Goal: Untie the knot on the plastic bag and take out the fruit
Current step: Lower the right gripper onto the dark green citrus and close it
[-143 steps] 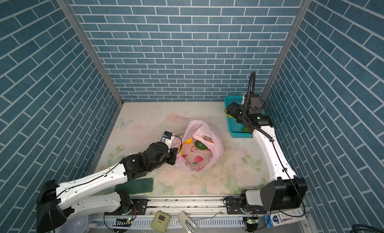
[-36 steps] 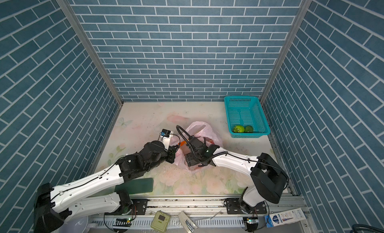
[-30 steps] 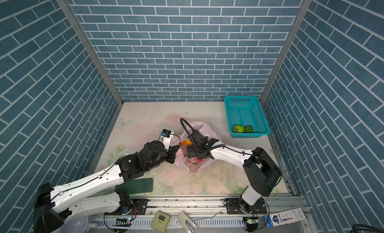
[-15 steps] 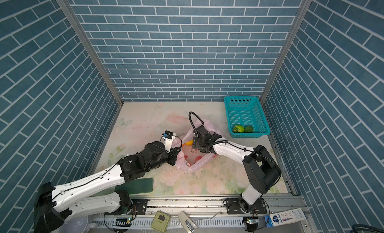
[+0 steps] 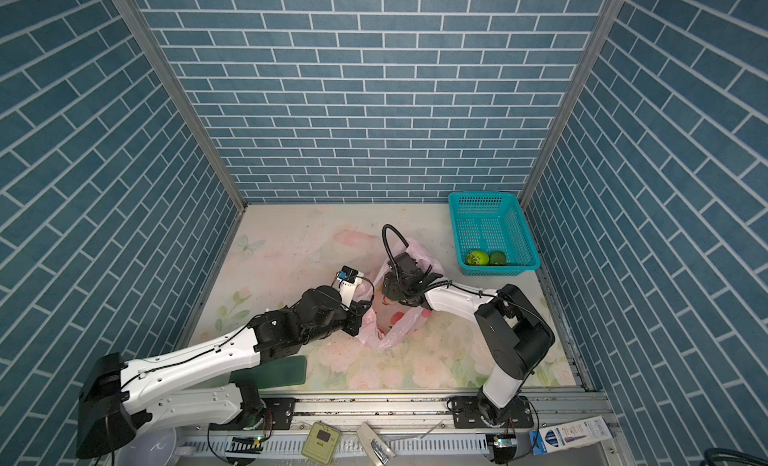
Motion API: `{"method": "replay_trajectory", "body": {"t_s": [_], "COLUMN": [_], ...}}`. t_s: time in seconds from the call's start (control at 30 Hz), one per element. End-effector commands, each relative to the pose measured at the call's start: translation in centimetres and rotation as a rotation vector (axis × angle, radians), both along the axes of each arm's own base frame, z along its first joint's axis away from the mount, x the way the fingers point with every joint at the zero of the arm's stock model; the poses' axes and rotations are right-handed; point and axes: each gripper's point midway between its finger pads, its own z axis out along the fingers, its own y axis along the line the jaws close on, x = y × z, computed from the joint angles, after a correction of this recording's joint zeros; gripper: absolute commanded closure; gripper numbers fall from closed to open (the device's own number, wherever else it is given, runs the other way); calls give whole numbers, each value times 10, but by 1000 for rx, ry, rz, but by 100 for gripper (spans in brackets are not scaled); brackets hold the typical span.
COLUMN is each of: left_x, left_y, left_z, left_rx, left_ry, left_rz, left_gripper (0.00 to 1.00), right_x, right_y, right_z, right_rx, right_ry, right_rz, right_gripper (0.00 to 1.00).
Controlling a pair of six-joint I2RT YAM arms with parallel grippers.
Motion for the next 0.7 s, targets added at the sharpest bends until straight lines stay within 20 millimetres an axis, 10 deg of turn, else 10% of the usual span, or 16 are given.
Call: {"method": "replay_trajectory", "body": {"t_s": [0.0, 0.2, 0.67], "left_x": [0, 0, 5], "left_y": [-1, 3, 14], "left_z": [4, 5, 5], "left_rx": [-13, -17, -16], "left_ry": [-15, -15, -30], "left_rz": [2, 21, 82], "left_gripper": [100, 100, 100], "right_x": [8, 11, -7], "right_y": [-1, -1, 0], "right_z": [-15, -23, -3], "right_rx": [2, -13, 47], "right_ry": [17, 23, 19], "right_rz": [-48, -53, -9], "right_gripper": [10, 9, 42]}}
